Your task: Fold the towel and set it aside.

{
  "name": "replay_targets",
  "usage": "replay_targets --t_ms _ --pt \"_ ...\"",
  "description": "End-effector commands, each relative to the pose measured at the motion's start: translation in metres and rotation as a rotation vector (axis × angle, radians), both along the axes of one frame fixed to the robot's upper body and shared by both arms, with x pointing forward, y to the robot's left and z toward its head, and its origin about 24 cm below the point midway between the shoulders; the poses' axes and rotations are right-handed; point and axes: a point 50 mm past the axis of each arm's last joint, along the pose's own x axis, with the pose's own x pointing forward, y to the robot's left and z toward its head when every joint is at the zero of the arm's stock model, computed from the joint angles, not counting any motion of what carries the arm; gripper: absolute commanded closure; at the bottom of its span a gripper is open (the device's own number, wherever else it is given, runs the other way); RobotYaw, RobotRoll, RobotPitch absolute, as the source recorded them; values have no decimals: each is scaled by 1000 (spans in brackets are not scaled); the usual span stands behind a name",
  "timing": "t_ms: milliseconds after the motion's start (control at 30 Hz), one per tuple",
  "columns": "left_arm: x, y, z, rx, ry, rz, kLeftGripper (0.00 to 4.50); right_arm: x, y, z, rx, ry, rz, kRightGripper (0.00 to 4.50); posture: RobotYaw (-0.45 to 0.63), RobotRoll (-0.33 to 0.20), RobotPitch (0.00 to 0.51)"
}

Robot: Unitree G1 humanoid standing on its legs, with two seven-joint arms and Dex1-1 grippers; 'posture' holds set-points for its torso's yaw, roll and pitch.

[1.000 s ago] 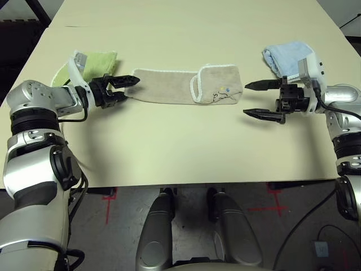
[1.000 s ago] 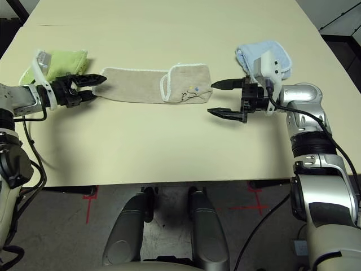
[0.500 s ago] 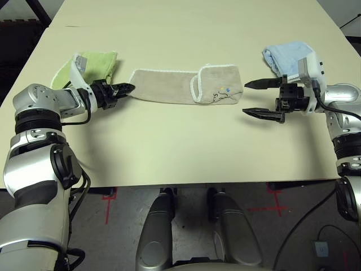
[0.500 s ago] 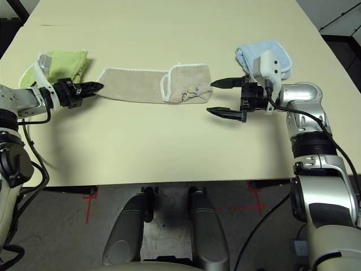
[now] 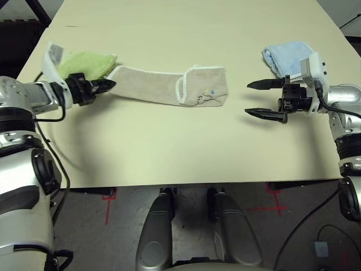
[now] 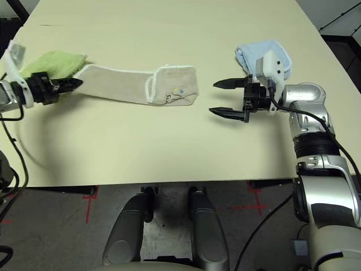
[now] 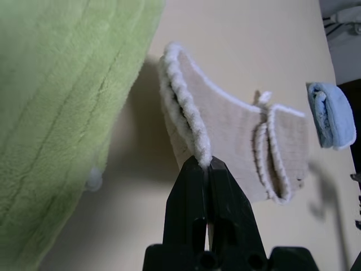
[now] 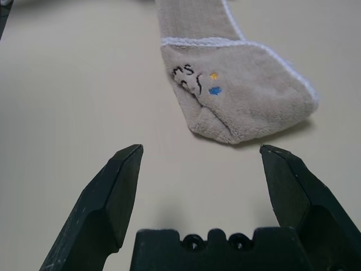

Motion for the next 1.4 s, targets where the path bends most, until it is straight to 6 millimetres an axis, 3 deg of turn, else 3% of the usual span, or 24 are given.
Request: replay_targets --t_ms 33,233,533,767,1033,1133,1400 --pt "-10 -1 7 -1 -15 -52 4470 2 0 -2 -16 4 2 0 68 0 251" --pt "-13 -6 10 38 -56 -83 4470 6 6 -1 -13 -5 11 0 71 0 245" --pt "-15 11 24 125 -134 -39 4470 5 3 -2 -12 2 -6 0 71 0 238" --pt "-10 0 35 146 -183 -104 4470 5 1 -3 -10 2 -16 0 72 0 237" --pt "3 -49 54 100 -277 -288 4470 5 0 -3 -6 0 -18 0 68 0 236" --pt "10 -78 60 105 -309 -387 4470 5 0 -3 -4 -2 -23 0 59 0 237" --pt "17 -132 61 82 -331 -580 4470 7 -7 -6 7 -5 -90 0 43 0 237"
